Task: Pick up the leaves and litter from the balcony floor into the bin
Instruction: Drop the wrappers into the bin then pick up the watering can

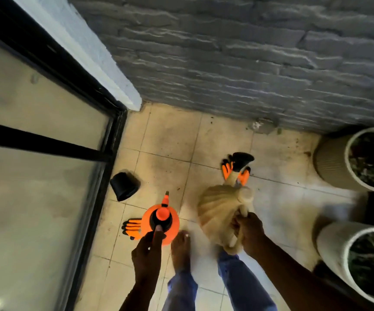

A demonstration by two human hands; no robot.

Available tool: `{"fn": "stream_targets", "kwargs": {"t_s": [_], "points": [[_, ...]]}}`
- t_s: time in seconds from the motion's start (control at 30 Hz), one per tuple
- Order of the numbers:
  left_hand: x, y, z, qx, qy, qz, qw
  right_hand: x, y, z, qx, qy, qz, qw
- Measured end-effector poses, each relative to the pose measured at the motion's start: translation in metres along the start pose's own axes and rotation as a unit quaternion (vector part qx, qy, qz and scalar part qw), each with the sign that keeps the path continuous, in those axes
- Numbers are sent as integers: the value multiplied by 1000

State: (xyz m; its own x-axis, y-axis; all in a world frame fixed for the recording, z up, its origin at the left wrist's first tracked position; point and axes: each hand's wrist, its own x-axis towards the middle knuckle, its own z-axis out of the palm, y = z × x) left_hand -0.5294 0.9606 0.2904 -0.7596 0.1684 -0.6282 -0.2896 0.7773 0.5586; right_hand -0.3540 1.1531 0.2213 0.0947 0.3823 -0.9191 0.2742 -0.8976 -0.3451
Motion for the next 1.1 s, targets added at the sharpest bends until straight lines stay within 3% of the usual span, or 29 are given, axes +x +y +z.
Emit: {"fn": "stream_targets", "kwargs": {"t_s": [0.13,0.27,0.4,0.5,0.6,0.87,1.1], "points": [[-16,-2,-3,26,-48,14,998,-11,33,-31,-63,58,-5,996],[-14,-19,-3,69,-133,18,988,-18,65,-53,-24,145,4,989],[-18,-35,-13,107,-201,44,973,-15,120,-74,59,180,5,982],[-28,-42,-22,149,-244,81,955,-68,125,-72,108,184,-1,977],[-29,-56,-21,188,-264,61,944,-99,143,-79,107,185,-14,977],[-53,-110,-8,292,-295,98,904,-138,271,-116,105,211,0,972],[-107,-143,14,431,-397,205,785,-188,383,-144,156,252,32,955]]}}
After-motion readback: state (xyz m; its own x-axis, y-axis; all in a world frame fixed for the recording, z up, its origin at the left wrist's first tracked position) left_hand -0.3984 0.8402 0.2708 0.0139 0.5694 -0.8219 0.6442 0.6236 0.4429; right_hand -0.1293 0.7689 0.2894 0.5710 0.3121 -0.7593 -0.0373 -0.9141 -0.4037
